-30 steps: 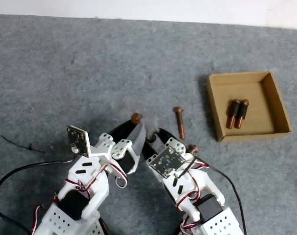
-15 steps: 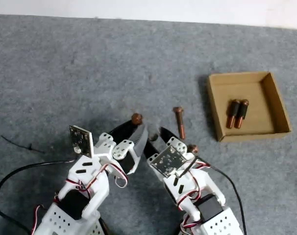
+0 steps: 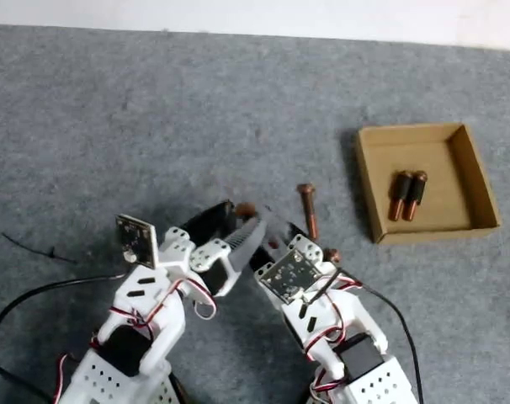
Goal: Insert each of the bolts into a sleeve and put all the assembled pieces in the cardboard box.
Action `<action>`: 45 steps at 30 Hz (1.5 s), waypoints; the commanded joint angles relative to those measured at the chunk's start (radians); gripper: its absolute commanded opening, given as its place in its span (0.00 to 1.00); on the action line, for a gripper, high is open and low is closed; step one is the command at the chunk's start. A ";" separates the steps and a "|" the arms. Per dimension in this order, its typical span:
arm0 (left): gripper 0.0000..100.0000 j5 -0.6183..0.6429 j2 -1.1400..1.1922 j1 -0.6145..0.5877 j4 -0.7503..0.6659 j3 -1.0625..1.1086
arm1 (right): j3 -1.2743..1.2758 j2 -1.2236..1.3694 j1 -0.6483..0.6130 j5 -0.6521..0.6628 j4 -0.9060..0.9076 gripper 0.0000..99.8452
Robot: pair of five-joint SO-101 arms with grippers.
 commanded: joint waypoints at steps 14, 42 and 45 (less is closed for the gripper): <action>0.23 0.071 -0.021 -0.090 -0.005 -0.001 | 0.102 -0.015 0.048 0.002 -0.002 0.01; 0.23 0.068 -0.021 -0.265 -0.005 0.008 | 0.099 -0.015 0.430 -0.061 -0.136 0.01; 0.23 0.064 -0.021 -0.260 -0.005 0.016 | 0.097 -0.012 0.544 -0.144 -0.219 0.00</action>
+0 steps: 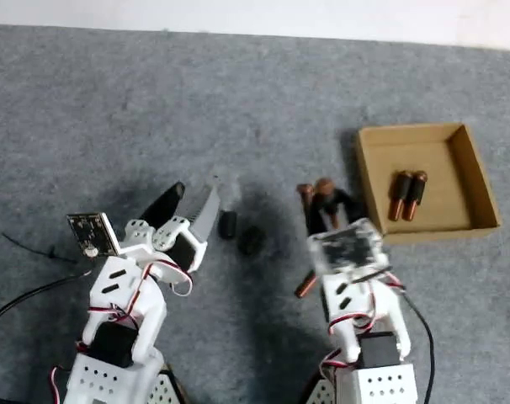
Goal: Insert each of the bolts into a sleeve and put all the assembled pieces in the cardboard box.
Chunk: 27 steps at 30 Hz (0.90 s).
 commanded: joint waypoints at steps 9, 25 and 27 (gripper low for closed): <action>0.23 0.002 -0.021 -0.008 -0.005 0.016 | -0.122 0.406 0.179 -0.008 -0.217 0.00; 0.23 0.000 -0.021 -0.012 0.002 0.019 | -1.173 1.641 0.367 -0.149 0.024 0.01; 0.23 0.000 -0.021 -0.012 0.002 0.019 | -1.225 1.666 0.367 -0.149 0.044 0.01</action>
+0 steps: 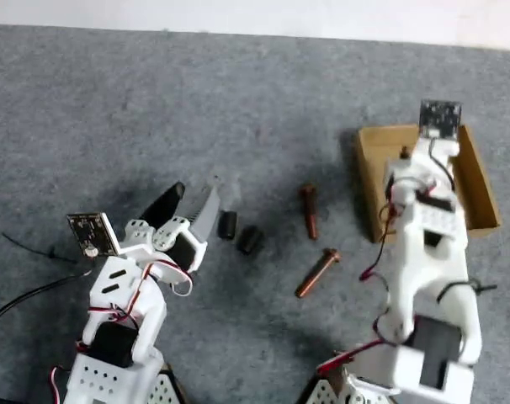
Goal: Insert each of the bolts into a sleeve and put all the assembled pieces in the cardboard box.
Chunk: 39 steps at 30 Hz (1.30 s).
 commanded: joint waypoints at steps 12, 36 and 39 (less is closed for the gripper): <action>0.23 0.000 -0.021 -0.010 0.002 0.019 | -0.130 -0.027 -0.010 -0.002 0.154 0.21; 0.23 0.000 -0.021 -0.012 0.003 0.019 | 1.009 -1.643 -0.343 -0.008 0.188 0.21; 0.23 0.000 -0.021 -0.012 0.003 0.019 | 1.142 -1.747 -0.343 -0.008 0.188 0.21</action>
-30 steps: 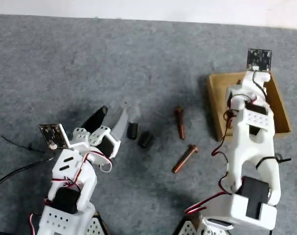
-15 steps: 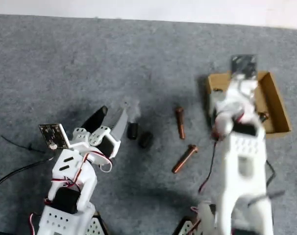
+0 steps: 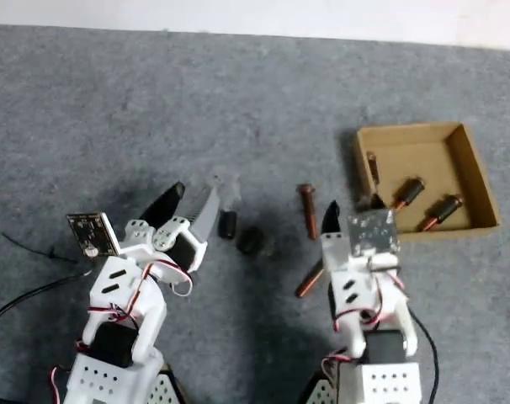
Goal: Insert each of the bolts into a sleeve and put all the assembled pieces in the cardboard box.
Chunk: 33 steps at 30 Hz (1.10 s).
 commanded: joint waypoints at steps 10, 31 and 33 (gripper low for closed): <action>0.23 0.000 -0.021 -0.012 0.000 0.019 | 0.171 0.070 -0.004 -0.002 0.199 0.21; 0.23 0.005 -0.021 0.002 -0.029 0.001 | 0.170 0.076 -0.004 0.000 0.529 0.21; 0.23 0.003 -0.021 0.044 -0.064 -0.018 | 0.170 0.076 -0.004 0.000 0.529 0.21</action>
